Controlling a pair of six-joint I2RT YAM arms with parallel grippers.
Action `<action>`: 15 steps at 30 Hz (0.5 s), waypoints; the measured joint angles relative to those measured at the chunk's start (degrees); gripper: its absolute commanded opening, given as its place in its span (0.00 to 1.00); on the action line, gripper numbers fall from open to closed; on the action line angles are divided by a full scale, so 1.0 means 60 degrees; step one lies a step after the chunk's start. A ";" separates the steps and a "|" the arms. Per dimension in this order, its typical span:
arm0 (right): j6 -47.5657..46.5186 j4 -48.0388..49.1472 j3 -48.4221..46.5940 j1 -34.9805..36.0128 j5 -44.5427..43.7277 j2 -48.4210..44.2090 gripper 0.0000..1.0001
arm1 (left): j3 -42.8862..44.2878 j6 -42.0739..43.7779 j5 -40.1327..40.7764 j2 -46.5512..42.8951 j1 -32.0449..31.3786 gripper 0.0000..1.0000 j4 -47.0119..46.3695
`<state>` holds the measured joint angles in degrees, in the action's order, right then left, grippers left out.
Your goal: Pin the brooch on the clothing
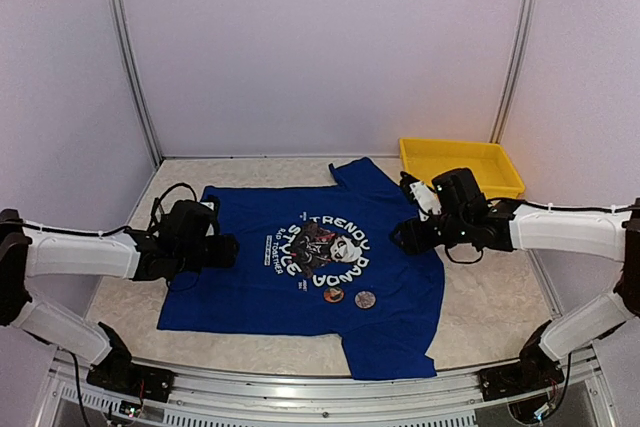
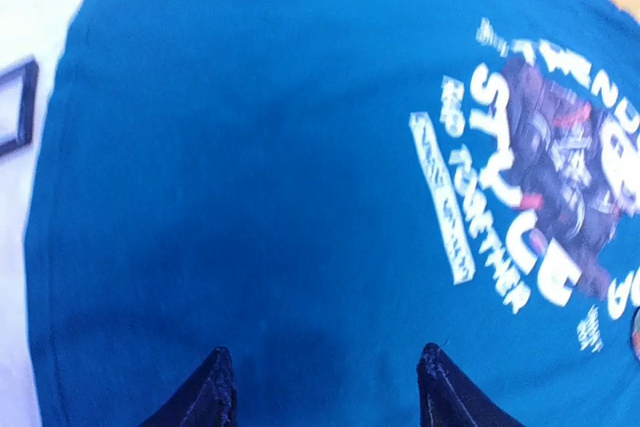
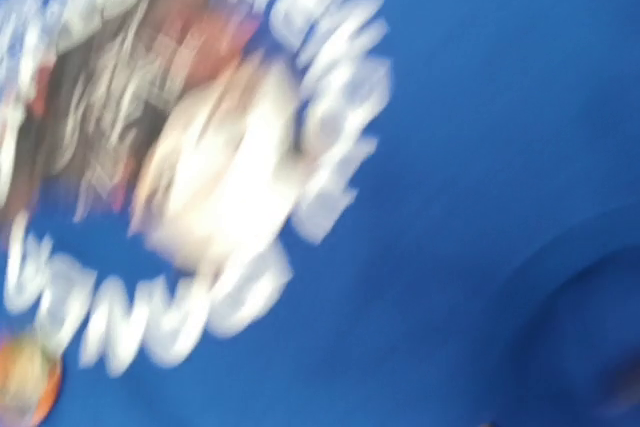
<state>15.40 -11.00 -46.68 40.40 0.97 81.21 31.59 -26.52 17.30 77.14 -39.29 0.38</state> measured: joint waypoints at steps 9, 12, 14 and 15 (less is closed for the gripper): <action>-0.0484 0.3078 0.0947 -0.4914 0.1060 -0.1883 0.77 | 0.1661 0.1410 0.0444 -0.0138 0.1381 0.99 -0.1949; -0.0459 0.4255 0.2058 -0.6007 0.1260 -0.2623 0.79 | 0.1333 0.1545 0.0761 -0.0244 0.2339 0.99 -0.2630; -0.0419 0.4819 0.2699 -0.6240 0.0929 -0.2973 0.79 | 0.0809 0.1504 0.0987 -0.0477 0.2932 0.99 -0.3085; -0.0357 0.5042 0.2940 -0.6262 0.0674 -0.3064 0.79 | 0.0463 0.1483 0.1126 -0.0641 0.3217 0.99 -0.3322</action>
<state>13.26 19.25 -29.04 2.83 5.02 62.83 34.37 -17.63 24.05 73.30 -19.99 -19.55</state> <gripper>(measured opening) 0.786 0.989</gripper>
